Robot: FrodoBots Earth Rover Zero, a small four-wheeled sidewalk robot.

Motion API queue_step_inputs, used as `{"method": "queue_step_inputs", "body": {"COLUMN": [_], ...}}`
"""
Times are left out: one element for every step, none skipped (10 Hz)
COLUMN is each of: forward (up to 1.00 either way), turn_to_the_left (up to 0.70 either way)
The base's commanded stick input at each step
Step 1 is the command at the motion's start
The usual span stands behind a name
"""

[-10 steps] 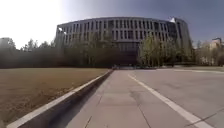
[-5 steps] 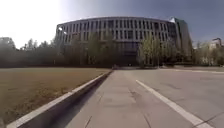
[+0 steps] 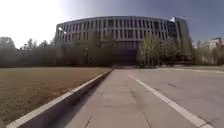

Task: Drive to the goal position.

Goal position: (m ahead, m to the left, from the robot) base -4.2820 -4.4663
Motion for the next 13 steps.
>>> {"method": "queue_step_inputs", "body": {"forward": [0.12,0.12,0.12,0.13,0.12,0.12,0.12,0.12,0.12,0.12,0.12,0.12,0.11], "turn_to_the_left": [0.00,0.00,0.00,0.00,0.00,0.00,0.00,0.00,0.00,0.00,0.00,0.00,0.00]}}
